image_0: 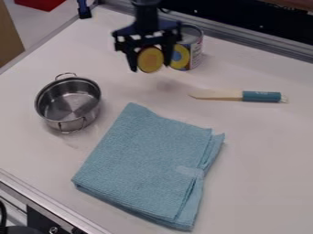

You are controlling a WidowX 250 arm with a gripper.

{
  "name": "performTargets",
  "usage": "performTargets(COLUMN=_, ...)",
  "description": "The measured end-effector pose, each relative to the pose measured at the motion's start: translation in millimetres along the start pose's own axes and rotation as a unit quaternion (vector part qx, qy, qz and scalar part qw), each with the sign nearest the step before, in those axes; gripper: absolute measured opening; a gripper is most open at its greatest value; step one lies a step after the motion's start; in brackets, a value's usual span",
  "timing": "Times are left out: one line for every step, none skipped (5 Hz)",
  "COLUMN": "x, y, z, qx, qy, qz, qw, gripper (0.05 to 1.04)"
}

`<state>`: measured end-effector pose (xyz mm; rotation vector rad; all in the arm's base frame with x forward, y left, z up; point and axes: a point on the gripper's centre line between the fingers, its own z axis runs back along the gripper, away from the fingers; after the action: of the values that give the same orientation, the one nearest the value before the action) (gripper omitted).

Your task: Move the sushi above the silver pot.

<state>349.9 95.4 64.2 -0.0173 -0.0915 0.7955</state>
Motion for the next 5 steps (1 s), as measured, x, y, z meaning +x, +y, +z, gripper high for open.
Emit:
performTargets(x=18, y=31, z=-12, qx=0.007, qy=0.005, qz=0.026, qw=0.9996, gripper=0.801)
performTargets(x=26, y=38, z=-27, qx=0.017, qy=0.011, qz=0.024, qw=0.9995, gripper=0.801)
performTargets(x=35, y=42, z=-41, qx=0.023, qy=0.018, qz=0.031, qw=0.9991, gripper=0.801)
performTargets(x=38, y=39, z=-44, qx=0.018, qy=0.017, qz=0.037, qw=0.9990, gripper=0.801)
performTargets(x=40, y=40, z=-52, qx=0.027, qy=0.022, qz=0.035, qw=0.9988, gripper=0.848)
